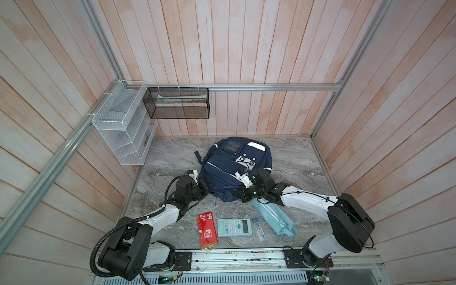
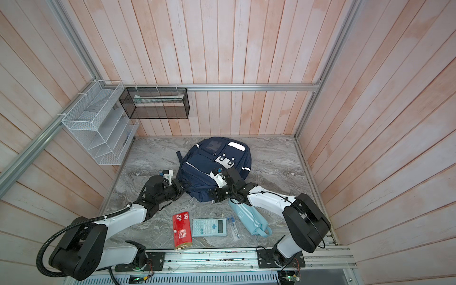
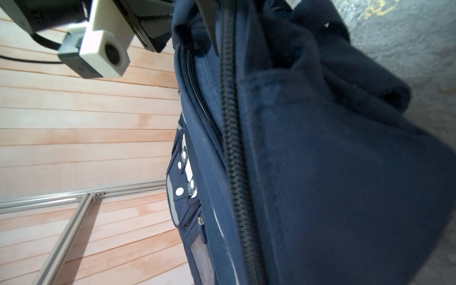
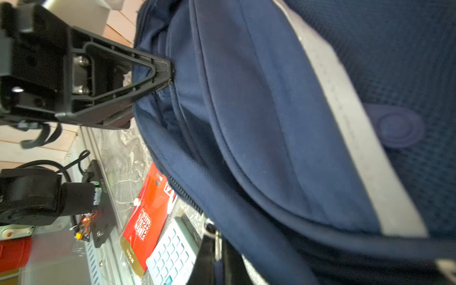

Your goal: Pack the student bag

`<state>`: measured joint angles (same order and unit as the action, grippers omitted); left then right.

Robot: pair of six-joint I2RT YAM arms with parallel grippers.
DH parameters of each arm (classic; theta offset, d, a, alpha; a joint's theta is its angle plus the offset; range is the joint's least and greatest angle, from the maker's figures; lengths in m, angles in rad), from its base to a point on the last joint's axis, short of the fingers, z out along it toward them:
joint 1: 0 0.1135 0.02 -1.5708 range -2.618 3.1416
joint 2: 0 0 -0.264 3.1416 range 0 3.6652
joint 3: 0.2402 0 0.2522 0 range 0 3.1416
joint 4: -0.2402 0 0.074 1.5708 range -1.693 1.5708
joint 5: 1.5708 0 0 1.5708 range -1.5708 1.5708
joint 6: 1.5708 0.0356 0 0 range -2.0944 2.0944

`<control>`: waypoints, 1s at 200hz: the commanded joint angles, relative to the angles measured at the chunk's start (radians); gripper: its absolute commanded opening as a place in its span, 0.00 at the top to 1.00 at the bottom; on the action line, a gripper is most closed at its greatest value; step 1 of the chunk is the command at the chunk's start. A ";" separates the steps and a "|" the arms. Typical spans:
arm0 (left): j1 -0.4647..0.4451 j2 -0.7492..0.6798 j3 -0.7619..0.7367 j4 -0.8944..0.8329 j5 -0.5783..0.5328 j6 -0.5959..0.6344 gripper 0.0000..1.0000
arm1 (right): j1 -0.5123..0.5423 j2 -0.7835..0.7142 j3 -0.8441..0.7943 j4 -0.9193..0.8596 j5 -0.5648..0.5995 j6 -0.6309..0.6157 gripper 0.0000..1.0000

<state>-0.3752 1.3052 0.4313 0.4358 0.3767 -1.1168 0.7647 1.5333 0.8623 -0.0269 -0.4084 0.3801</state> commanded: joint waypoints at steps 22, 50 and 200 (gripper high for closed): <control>-0.013 -0.014 -0.014 0.133 -0.162 -0.033 1.00 | 0.100 0.095 0.152 -0.107 0.128 0.036 1.00; 0.068 -0.114 -0.015 0.055 -0.125 -0.012 1.00 | 0.045 0.067 0.093 -0.177 0.257 -0.011 1.00; 0.045 -0.090 -0.038 0.088 -0.116 -0.038 1.00 | 0.078 -0.031 0.012 0.010 0.095 0.091 1.00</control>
<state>-0.3328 1.1728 0.3977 0.3542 0.3840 -1.1389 0.7620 1.4895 0.8143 0.0200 -0.3939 0.3935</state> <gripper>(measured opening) 0.092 0.063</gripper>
